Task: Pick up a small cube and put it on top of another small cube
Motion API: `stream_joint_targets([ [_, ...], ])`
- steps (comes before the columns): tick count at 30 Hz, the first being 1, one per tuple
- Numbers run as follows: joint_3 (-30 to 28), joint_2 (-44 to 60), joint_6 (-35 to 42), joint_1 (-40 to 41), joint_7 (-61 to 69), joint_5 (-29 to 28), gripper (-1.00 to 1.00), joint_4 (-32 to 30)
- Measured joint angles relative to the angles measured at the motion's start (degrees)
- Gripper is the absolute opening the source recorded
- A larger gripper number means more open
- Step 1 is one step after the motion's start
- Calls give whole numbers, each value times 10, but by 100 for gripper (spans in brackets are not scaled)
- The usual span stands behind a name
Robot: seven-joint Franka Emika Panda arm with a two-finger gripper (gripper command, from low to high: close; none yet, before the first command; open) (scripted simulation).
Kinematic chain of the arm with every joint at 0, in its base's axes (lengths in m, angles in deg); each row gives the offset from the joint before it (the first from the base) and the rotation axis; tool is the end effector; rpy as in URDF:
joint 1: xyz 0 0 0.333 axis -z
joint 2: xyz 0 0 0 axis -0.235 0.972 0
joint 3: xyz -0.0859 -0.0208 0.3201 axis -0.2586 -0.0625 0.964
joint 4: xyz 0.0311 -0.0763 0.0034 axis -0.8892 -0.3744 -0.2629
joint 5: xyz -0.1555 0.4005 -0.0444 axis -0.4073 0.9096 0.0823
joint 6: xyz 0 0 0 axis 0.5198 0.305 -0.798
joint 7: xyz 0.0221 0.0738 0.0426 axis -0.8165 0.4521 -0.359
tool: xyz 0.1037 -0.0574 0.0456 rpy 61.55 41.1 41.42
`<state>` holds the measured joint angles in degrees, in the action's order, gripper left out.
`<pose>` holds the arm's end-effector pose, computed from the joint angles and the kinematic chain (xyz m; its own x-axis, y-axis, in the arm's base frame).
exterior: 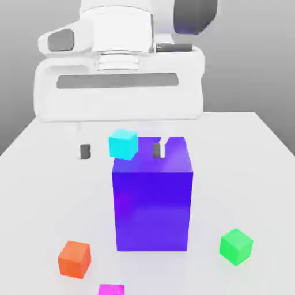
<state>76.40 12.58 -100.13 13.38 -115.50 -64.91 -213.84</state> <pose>0.5678 -0.0445 0.3731 0.6610 -0.7284 0.1804 -0.6954 -0.6849 -0.2176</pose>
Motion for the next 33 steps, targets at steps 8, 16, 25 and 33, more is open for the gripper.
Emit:
stream_joint_targets([
  [8,-5,166,-50,12,20,7,0,2],
  [16,6,325,-140,28,36,20,-100,22],
  [25,1,295,-116,24,32,14,-100,16],
  [33,67,149,-68,-67,-13,-6,-100,-83],
])
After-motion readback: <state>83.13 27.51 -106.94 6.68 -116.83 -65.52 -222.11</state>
